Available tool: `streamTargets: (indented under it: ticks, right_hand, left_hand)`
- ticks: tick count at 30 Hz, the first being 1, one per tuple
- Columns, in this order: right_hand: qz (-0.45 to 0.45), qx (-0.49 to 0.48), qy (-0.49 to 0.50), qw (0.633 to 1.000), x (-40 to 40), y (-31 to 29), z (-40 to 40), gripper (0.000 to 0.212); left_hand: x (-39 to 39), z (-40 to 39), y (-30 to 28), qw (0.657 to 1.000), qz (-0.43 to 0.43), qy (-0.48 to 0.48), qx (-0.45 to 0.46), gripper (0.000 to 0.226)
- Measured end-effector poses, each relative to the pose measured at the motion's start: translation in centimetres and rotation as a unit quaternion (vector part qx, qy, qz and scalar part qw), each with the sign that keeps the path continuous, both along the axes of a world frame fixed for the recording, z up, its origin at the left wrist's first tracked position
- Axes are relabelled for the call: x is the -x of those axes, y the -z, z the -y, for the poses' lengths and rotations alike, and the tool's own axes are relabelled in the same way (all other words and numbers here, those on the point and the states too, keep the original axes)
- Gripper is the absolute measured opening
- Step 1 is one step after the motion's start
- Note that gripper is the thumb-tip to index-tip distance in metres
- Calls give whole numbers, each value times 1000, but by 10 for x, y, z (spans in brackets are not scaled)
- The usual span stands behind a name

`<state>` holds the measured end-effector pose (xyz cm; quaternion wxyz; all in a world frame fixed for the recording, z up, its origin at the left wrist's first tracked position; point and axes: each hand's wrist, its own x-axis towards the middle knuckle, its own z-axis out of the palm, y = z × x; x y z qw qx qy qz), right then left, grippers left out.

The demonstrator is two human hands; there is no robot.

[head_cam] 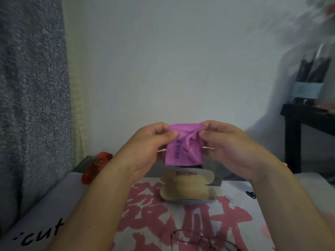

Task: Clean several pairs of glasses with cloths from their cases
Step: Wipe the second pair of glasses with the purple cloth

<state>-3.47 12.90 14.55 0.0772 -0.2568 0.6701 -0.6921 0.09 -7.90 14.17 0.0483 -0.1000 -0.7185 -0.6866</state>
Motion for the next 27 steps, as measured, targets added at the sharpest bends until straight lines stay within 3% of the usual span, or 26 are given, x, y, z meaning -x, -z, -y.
streamTargets:
  ticks: [2, 4, 6, 9, 11, 14, 17, 20, 22, 27]
  right_hand:
    - [22, -17, -15, 999, 6, 8, -2, 48]
    - [10, -50, -14, 999, 7, 13, -1, 64]
    - [-15, -92, -23, 995, 6, 17, 4, 58]
    - [-59, -164, -15, 984, 4, 19, 13, 18]
    - [-78, -203, 21, 976, 4, 18, 10, 6]
    - [-73, -188, 49, 978, 0, 12, 5, 12]
    - [-46, -128, -14, 991, -6, 9, 8, 25]
    - [-63, -166, -42, 983, -8, 12, 16, 26]
    - [-88, -188, -3, 978, -6, 10, 13, 11]
    - [-59, -220, -35, 973, -5, 4, -7, 20]
  left_hand:
    - [2, 6, 3, 997, -18, -28, 69, 19]
    - [0, 9, 3, 988, -56, -46, 140, 20]
    - [-2, 8, 1, 981, -69, -52, 173, 21]
    - [-5, 7, -2, 977, -61, -52, 198, 22]
    - [-7, 10, -3, 979, -50, -64, 186, 23]
    - [-7, 13, -5, 985, -13, -76, 157, 27]
    - [-8, 10, -3, 987, 13, -48, 155, 24]
    - [-5, 10, -1, 988, 17, -14, 155, 21]
    - [-3, 15, 1, 985, 7, -14, 170, 22]
    - [3, 19, 6, 988, -69, -57, 126, 27]
